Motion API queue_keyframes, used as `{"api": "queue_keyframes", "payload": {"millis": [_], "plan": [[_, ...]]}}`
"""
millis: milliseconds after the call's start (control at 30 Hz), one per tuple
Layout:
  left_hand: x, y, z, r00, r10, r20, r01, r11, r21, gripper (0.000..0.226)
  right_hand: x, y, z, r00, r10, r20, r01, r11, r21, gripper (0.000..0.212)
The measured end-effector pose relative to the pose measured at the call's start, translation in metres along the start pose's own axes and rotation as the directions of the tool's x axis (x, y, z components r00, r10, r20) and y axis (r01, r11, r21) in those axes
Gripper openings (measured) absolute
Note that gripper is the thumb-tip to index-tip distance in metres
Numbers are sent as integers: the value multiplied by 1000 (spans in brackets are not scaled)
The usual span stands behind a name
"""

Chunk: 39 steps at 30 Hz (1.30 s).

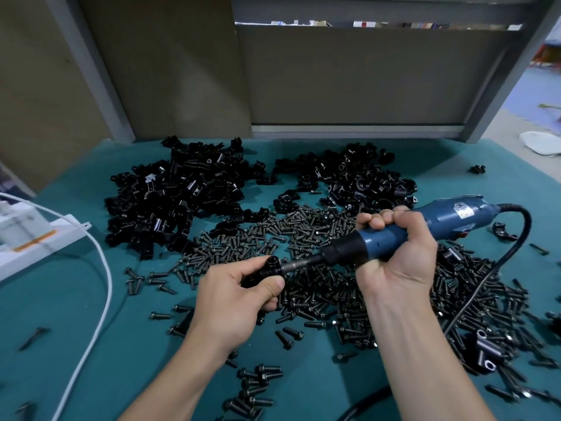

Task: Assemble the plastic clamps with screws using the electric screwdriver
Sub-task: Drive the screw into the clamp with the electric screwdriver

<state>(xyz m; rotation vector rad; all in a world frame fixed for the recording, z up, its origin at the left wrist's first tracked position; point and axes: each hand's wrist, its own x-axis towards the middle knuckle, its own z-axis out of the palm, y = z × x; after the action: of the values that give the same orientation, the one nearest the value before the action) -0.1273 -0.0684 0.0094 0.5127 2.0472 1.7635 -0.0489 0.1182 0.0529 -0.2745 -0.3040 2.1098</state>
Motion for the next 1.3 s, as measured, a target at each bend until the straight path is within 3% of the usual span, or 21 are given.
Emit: {"api": "queue_keyframes", "payload": {"millis": [500,1167,1300], "plan": [[2,-4,-2,999,-2,-38,5,996,88,46,1,6,-4,1000,25,-18,-25,1000,-18,25],[3,-2,-8,1000,-8,9,6,987,160,50,3,6,-10,996,53,-69,-53,999,3,23],[3,-1,-6,999,-37,23,33,987,156,42,2,6,-9,996,66,-58,-65,998,12,20]]}}
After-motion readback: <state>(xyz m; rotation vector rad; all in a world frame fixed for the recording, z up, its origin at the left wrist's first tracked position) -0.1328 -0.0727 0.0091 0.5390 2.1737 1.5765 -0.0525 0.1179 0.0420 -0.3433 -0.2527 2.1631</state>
